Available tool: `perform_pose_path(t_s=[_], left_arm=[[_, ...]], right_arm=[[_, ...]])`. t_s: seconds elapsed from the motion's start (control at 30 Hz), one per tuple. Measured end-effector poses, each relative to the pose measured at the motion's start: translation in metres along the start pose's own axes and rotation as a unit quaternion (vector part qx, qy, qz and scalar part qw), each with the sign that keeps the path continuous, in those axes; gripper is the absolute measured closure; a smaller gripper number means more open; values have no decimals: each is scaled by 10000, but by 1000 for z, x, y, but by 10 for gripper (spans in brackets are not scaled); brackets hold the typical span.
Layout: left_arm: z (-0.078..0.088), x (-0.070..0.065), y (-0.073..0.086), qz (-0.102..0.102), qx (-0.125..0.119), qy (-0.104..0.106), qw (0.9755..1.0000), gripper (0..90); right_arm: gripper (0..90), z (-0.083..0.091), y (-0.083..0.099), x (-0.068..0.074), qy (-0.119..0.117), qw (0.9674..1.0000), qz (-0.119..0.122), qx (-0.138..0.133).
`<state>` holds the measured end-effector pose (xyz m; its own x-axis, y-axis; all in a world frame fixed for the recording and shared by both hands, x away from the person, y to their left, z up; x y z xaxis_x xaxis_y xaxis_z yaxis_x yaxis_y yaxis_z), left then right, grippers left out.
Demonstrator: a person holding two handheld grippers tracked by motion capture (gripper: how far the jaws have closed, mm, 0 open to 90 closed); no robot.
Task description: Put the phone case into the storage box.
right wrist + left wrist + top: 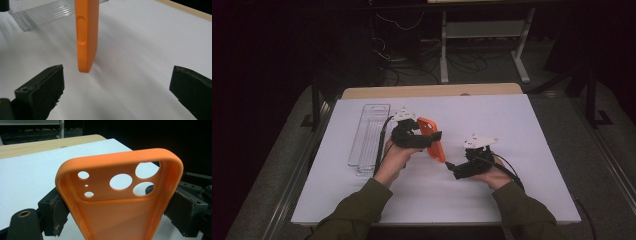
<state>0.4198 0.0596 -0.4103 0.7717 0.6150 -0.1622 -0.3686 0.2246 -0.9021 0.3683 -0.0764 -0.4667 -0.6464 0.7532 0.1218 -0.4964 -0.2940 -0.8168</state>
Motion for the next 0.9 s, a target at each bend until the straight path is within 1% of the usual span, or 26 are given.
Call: perform_pose_path(t_s=[0.1,0.17,0.2,0.23,0.3,0.33,0.37,0.43,0.5,0.53,0.6,0.63,0.67,0.73,0.8,0.83,0.87,0.9], left_arm=[[1,0,0,-15,-5,-16,10000,146],[1,0,-1,-42,0,-26,10000,146],[2,0,-1,-49,10,-23,10000,146],[2,0,-1,-52,4,-23,10000,146],[2,0,-2,-47,-15,-22,10000,146],[2,0,-2,-29,-47,-17,10000,146],[3,1,-3,-46,-44,-23,10000,146],[4,1,-4,-57,-73,-22,10000,146],[5,1,-5,-64,-78,-32,9999,146],[5,1,-6,-52,-96,-26,9999,146],[7,1,-6,-70,-80,-47,9999,146],[7,1,-7,-52,-114,-47,9999,146],[7,1,-8,-30,-138,-45,9999,146],[8,1,-9,-76,-113,-46,9999,146],[8,1,-10,-56,-151,-48,9999,146],[8,0,-10,-85,-125,-42,9999,146],[8,0,-10,-103,-118,-37,9999,146],[9,0,-10,-110,-91,-37,9999,146]], right_arm=[[0,6,4,-3,-19,10000,-22,-33],[0,10,7,-5,-1,10000,-57,-36],[0,12,9,-6,29,10000,-16,-41],[0,14,11,-7,26,10000,-48,-55],[0,16,13,-8,77,10000,-37,-38],[0,17,15,-10,165,9999,37,-24],[0,18,17,-11,183,9998,46,-22],[0,21,22,-10,172,9999,12,15],[0,24,27,-11,200,9998,66,45],[0,25,29,-9,186,9998,5,56],[0,28,32,-10,214,9997,67,77],[0,30,34,-9,194,9998,71,76],[0,32,36,-9,226,9997,84,93],[0,35,39,-8,200,9998,35,83],[0,38,43,-8,227,9997,5,105],[0,39,45,-10,257,9996,30,109],[0,41,46,-9,235,9997,-70,85],[0,42,48,-9,224,9996,-118,95]])
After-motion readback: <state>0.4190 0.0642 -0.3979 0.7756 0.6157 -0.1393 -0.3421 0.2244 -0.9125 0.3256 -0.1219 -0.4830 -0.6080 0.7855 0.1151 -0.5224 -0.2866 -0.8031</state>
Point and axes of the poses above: each handheld gripper's, and its own axes: z roughly backward along the jaws, y roughly out of its underside, x roughly to its left, the point moved 8 cm from there along -z, roughly forward along the jaws, and after that the axes turned 7 degrees about -z, right-handed, at the moved point
